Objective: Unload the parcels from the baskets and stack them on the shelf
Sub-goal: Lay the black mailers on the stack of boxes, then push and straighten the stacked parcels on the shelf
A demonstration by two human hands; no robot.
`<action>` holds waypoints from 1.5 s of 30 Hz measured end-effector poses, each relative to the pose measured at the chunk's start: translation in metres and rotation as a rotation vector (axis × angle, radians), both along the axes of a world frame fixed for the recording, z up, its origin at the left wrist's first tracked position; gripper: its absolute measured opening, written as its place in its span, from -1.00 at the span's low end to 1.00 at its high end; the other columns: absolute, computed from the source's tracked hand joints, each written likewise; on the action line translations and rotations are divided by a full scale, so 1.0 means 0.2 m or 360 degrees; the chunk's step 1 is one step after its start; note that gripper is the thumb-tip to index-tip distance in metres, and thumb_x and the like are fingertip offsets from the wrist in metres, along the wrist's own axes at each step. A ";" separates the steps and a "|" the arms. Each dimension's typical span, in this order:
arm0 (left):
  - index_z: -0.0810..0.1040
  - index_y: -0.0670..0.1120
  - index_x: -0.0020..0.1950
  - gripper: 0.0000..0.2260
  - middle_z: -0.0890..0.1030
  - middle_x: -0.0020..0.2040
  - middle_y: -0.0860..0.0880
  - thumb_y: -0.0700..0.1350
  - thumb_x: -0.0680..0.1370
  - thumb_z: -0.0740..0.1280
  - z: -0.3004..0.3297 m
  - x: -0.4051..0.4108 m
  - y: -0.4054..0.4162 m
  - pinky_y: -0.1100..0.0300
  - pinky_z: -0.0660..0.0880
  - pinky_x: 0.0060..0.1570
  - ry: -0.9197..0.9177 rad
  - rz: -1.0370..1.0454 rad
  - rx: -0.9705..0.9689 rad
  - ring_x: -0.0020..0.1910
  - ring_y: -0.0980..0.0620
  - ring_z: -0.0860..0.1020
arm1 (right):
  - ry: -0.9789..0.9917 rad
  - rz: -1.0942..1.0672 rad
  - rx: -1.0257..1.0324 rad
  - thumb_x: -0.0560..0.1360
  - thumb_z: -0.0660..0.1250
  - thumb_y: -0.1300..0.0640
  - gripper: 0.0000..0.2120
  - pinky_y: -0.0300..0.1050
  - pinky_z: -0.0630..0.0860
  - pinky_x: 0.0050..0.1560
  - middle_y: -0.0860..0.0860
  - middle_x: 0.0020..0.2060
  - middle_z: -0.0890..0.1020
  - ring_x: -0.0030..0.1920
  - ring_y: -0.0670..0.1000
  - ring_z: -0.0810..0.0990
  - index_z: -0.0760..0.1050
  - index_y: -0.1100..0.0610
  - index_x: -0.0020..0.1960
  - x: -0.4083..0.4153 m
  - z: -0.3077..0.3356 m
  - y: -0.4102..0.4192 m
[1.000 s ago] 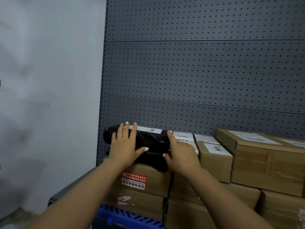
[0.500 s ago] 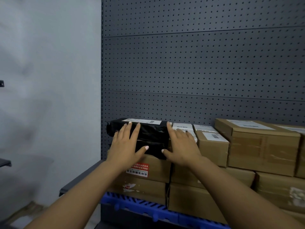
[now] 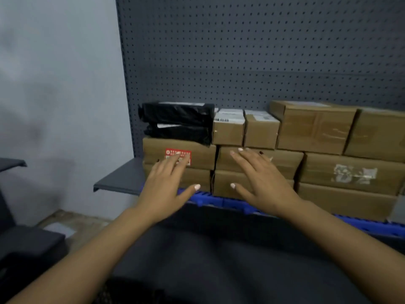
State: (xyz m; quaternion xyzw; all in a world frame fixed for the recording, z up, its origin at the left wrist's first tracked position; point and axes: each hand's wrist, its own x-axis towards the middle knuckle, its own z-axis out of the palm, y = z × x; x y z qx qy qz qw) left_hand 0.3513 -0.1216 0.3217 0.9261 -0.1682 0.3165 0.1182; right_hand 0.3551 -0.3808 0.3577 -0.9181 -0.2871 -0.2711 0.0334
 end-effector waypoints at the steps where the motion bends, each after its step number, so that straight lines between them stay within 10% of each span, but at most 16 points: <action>1: 0.19 -0.07 0.53 -0.29 0.29 0.48 -0.13 0.34 0.51 0.06 -0.05 -0.05 0.00 -0.10 0.23 0.41 0.0016 -0.0010 0.0008 0.45 -0.13 0.26 | 0.0027 0.0005 0.0005 0.56 0.19 -0.14 -0.33 0.03 -0.04 0.51 0.08 0.52 0.17 0.53 0.08 0.08 0.02 0.03 0.56 -0.04 -0.04 -0.01; 17: 0.08 -0.04 0.56 -0.32 0.14 0.55 -0.09 0.26 0.56 0.17 -0.47 -0.42 -0.14 -0.07 0.07 0.48 0.0446 -0.0168 0.0105 0.51 -0.08 0.12 | 0.0305 -0.0127 0.0007 0.51 0.30 -0.09 -0.29 0.12 0.09 0.48 0.14 0.50 0.22 0.51 0.16 0.13 0.09 0.08 0.55 -0.54 -0.53 -0.14; 45: 0.03 -0.01 0.57 -0.32 0.10 0.56 -0.07 0.26 0.56 0.16 0.11 -0.35 -1.28 0.04 0.01 0.46 0.0179 -0.0590 0.0289 0.51 -0.06 0.08 | 0.0090 -0.0806 0.0109 0.55 0.23 -0.11 -0.31 0.05 0.04 0.49 0.09 0.53 0.15 0.53 0.09 0.06 0.04 0.06 0.56 -0.85 -0.20 -1.21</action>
